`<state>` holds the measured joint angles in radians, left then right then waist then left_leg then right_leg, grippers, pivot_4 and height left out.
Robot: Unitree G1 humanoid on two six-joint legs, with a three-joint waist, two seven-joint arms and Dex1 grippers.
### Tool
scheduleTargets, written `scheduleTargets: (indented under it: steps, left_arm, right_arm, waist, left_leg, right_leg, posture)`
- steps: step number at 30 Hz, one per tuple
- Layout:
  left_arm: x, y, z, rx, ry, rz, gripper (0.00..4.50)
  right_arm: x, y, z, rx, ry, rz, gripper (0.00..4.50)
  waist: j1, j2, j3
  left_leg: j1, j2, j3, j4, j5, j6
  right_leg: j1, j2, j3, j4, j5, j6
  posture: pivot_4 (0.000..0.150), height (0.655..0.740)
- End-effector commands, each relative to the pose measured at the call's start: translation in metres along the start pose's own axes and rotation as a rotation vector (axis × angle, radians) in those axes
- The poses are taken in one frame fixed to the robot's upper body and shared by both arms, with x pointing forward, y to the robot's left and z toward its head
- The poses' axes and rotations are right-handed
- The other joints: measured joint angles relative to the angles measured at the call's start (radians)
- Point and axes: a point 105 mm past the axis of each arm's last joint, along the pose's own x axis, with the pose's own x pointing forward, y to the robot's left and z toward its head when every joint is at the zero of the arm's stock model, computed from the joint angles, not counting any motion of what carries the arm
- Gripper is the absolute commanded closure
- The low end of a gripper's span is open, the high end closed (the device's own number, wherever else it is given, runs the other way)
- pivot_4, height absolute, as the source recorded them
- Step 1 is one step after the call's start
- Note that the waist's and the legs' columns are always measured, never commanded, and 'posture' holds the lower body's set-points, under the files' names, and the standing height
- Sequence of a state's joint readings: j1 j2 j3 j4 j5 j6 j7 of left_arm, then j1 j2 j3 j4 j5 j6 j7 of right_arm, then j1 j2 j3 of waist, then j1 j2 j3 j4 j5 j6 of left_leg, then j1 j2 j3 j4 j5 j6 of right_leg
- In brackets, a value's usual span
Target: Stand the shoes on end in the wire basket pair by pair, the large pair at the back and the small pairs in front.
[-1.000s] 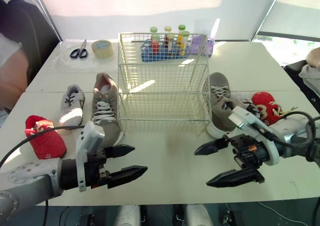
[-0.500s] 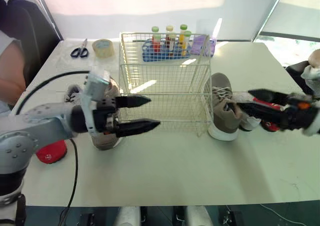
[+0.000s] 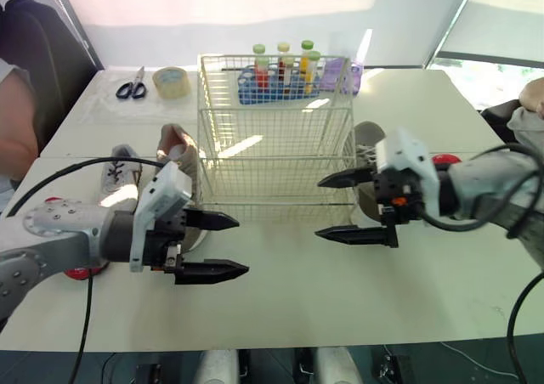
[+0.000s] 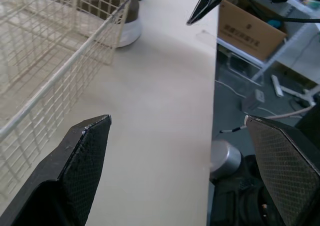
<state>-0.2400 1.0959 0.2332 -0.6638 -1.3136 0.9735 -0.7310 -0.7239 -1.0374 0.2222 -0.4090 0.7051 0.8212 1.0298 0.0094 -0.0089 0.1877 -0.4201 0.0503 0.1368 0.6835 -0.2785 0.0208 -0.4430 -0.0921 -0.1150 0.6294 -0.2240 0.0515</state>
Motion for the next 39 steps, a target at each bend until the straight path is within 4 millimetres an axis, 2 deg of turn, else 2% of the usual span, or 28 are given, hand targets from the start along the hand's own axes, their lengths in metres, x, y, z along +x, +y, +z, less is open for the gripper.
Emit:
scheduleTargets:
  steps: [1,3,8,9,10,14,19,24,28,35,38,39]
  left_arm:
    - [0.0,-0.008,0.008,0.042,-0.046,0.031,0.0]
    - [0.0,-0.01,0.007,0.036,-0.064,0.053,0.0]
    - [0.001,-0.01,0.005,0.025,-0.096,0.094,0.0]
    - [0.002,-0.009,0.005,0.025,-0.099,0.102,0.0]
    - [0.002,-0.009,0.004,0.025,-0.103,0.109,0.0]
    - [0.003,-0.005,0.004,0.029,-0.116,0.135,0.0]
    - [0.008,-0.001,0.006,0.039,-0.127,0.135,0.0]
    - [0.009,0.002,0.006,0.045,-0.121,0.129,0.0]
    - [0.008,0.005,0.006,0.042,-0.117,0.121,0.0]
    - [0.011,0.009,0.006,0.044,-0.113,0.107,0.0]
    - [0.01,0.011,0.005,0.037,-0.115,0.101,0.0]
    - [0.01,0.011,0.004,0.029,-0.117,0.096,0.0]
  right_arm:
    - [0.009,-0.02,-0.015,-0.103,0.118,-0.009,0.52]
    - [0.017,-0.026,-0.021,-0.173,0.205,0.019,1.22]
    - [0.021,-0.024,-0.024,-0.27,0.324,0.105,3.65]
    - [0.021,-0.022,-0.023,-0.276,0.331,0.117,4.31]
    - [0.022,-0.022,-0.021,-0.277,0.33,0.115,4.43]
    - [0.025,-0.026,-0.013,-0.268,0.301,0.05,4.43]
    - [0.036,-0.04,-0.012,-0.232,0.328,-0.11,4.43]
    - [0.041,-0.024,-0.007,-0.226,0.306,-0.088,4.43]
    - [0.039,-0.011,-0.011,-0.196,0.318,-0.073,4.43]
    - [0.037,-0.012,-0.02,-0.192,0.338,-0.102,4.43]
    - [0.027,-0.016,-0.017,-0.225,0.333,-0.118,3.6]
    - [0.019,-0.019,-0.008,-0.232,0.301,-0.134,3.09]
  waist:
    - [0.0,0.0,0.0]
    - [0.0,0.0,0.0]
    - [-0.001,0.0,0.0]
    - [-0.001,0.0,0.0]
    - [-0.001,0.0,0.0]
    - [-0.007,0.0,0.0]
    - [-0.024,0.0,0.0]
    - [-0.022,0.0,0.0]
    - [-0.02,0.0,0.0]
    - [-0.018,0.0,0.0]
    - [-0.016,0.0,0.0]
    - [-0.017,0.0,0.0]
  left_leg:
    - [0.0,0.0,0.0,0.0,0.001,-0.001]
    - [0.0,0.0,0.0,0.0,0.003,-0.006]
    - [-0.001,0.0,0.0,0.0,0.004,-0.007]
    - [0.0,0.0,0.0,0.0,0.004,-0.007]
    - [0.0,0.0,0.0,0.0,0.004,-0.007]
    - [0.0,0.001,0.0,0.0,0.004,-0.007]
    - [0.001,0.001,-0.001,0.0,0.005,-0.009]
    - [0.002,0.001,-0.001,0.0,0.006,-0.011]
    - [0.001,0.001,-0.001,-0.001,0.006,-0.011]
    - [0.001,0.001,-0.001,0.0,0.006,-0.01]
    - [0.001,0.001,-0.002,0.0,0.006,-0.01]
    - [0.001,0.001,-0.002,0.0,0.006,-0.01]
  right_leg:
    - [0.0,0.0,0.0,0.0,0.0,0.0]
    - [-0.001,0.0,0.0,0.0,0.001,0.001]
    - [-0.001,0.0,-0.001,0.001,0.002,0.004]
    - [0.0,0.0,-0.001,0.001,0.002,0.003]
    - [0.0,0.0,-0.001,0.001,0.002,0.003]
    - [0.0,0.0,-0.001,0.001,0.002,0.003]
    - [0.0,0.001,-0.001,0.003,0.002,0.003]
    - [0.0,0.003,-0.001,0.004,0.003,0.002]
    - [0.0,0.003,-0.001,0.004,0.003,0.002]
    - [0.0,0.002,-0.002,0.003,0.003,0.002]
    - [0.0,0.002,-0.002,0.003,0.003,0.002]
    - [0.0,0.001,-0.002,0.003,0.003,0.002]
  posture:
    - [0.15,0.74]
    - [0.15,0.74]
    - [0.15,0.74]
    - [0.15,0.74]
    - [0.15,0.74]
    - [0.15,0.74]
    - [0.15,0.74]
    - [0.15,0.74]
    - [0.15,0.74]
    - [0.15,0.74]
    - [0.15,0.74]
    - [0.15,0.74]
